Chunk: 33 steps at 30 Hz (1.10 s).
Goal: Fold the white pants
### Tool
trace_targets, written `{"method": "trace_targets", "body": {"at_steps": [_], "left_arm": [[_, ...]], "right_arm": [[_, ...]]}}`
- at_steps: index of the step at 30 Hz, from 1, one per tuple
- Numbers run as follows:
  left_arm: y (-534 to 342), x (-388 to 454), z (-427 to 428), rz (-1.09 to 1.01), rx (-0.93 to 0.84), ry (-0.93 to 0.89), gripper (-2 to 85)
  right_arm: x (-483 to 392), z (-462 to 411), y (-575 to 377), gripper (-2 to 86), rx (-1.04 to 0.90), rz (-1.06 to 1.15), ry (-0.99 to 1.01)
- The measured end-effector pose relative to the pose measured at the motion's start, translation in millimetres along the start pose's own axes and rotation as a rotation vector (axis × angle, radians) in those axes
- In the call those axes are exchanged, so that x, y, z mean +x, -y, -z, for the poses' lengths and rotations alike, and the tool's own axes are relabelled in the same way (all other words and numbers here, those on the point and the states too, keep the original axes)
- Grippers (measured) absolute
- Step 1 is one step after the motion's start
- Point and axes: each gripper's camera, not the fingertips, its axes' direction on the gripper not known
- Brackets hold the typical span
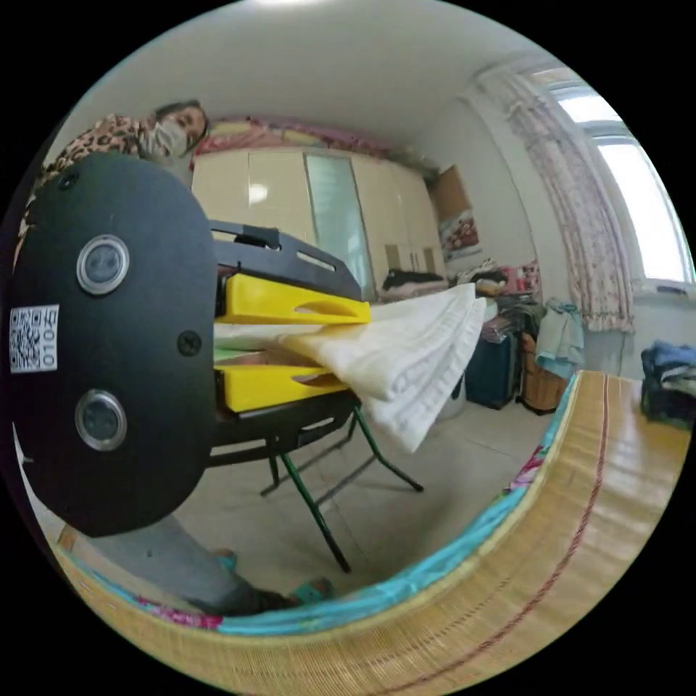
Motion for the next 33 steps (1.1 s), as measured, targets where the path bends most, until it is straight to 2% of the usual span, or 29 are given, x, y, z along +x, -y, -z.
{"method": "trace_targets", "body": {"at_steps": [7,12,14,16,17,18,21,25,29,33], "left_arm": [[5.6,8.5,0.3,-0.004,-0.005,0.028,5.8],[9.6,15.0,0.0,-0.007,-0.007,0.053,6.0],[12.8,16.7,0.5,-0.007,-0.009,0.051,6.0],[17.8,17.9,-0.6,-0.01,-0.016,0.061,6.1],[19.1,17.5,-1.3,-0.009,-0.02,0.066,6.1],[20.8,15.4,-2.1,0.002,-0.022,0.071,6.1],[23.3,10.3,-1.2,0.018,-0.022,0.057,6.1],[28.4,9.9,-0.2,0.014,-0.027,0.069,6.0],[32.1,8.9,0.9,0.013,-0.029,0.072,6.0],[34.1,2.8,4.8,0.025,-0.021,0.044,6.2]], "right_arm": [[-96.0,-0.2,-40.4,5.7,0.057,0.128,-0.445],[-183.1,-36.8,-81.6,3.6,0.025,0.389,-0.922],[-198.5,-40.4,-87.9,3.7,0.011,0.438,-0.971],[-191.5,-30.2,-79.6,4.4,0.006,0.386,-0.882],[-168.8,-21.7,-68.1,5.3,-0.033,0.285,-0.779],[-146.5,-0.4,-63.4,6.4,0.003,0.2,-0.596],[-95.8,48.5,-68.4,8.1,0.096,0.015,-0.312],[-85.6,86.7,-87.6,7.8,0.181,-0.001,-0.327],[-86.9,74.8,-82.7,8.4,0.095,0.03,-0.339],[-79.0,48.7,-65.0,9.0,-0.007,-0.002,-0.451]]}}
